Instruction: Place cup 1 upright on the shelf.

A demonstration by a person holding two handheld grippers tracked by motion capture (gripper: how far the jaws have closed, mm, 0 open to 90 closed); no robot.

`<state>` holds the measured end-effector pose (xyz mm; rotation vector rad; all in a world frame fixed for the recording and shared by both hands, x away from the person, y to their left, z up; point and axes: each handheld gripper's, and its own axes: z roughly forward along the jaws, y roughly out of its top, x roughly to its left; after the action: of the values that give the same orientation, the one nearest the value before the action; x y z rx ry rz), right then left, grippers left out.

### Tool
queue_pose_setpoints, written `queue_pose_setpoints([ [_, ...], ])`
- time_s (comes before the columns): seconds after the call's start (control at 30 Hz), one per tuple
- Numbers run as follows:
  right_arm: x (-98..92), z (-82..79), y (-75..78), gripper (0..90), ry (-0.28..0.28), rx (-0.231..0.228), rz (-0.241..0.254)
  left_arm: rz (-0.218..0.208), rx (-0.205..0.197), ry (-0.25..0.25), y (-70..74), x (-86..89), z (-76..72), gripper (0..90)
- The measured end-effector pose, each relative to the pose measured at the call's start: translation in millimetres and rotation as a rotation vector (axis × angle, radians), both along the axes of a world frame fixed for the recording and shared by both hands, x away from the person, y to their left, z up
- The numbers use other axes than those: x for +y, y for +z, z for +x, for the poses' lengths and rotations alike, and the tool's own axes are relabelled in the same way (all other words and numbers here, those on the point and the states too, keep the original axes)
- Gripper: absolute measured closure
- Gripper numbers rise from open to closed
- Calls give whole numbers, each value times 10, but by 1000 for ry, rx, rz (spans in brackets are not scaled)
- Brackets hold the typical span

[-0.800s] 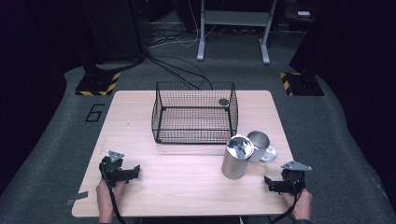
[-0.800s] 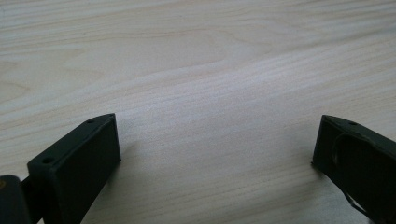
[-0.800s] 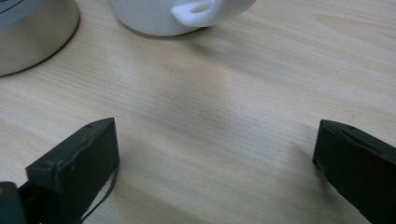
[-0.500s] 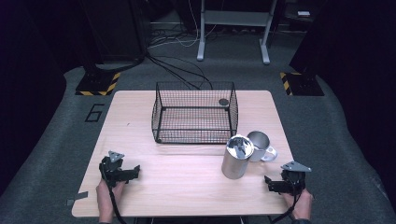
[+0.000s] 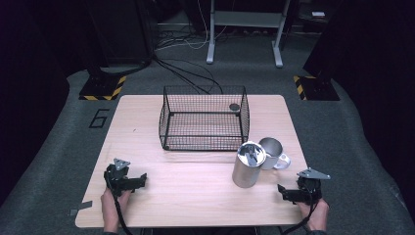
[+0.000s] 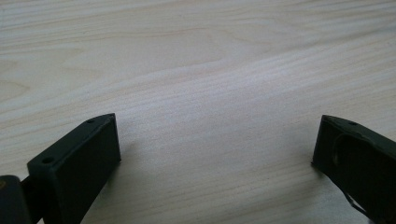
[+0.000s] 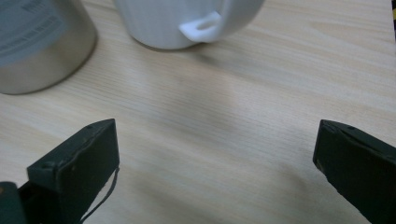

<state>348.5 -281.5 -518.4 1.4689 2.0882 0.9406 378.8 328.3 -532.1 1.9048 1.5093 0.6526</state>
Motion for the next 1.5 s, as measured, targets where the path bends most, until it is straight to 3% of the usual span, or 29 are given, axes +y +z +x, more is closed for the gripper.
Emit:
queue_pose_setpoints([
  [0.2,70,-60,150,0,39,-20,-3,0,-1,3,-1,-3,-5,3],
  [0.47,154,-150,325,0,72,-39,42,0,-1,4,-1,-4,-9,3],
  [0.7,274,-196,427,0,118,-47,46,1,-1,5,-1,-3,-9,3],
  [0.83,358,-192,452,0,150,-15,27,1,-1,5,-1,-3,-9,3],
  [1.27,616,-110,595,3,212,-32,21,-1,1,5,-1,-4,-12,3],
  [1.33,672,-105,628,56,231,-49,21,0,1,4,0,-4,-12,3],
  [1.5,792,-69,672,24,255,-62,13,-1,1,5,-1,-4,-12,3],
])
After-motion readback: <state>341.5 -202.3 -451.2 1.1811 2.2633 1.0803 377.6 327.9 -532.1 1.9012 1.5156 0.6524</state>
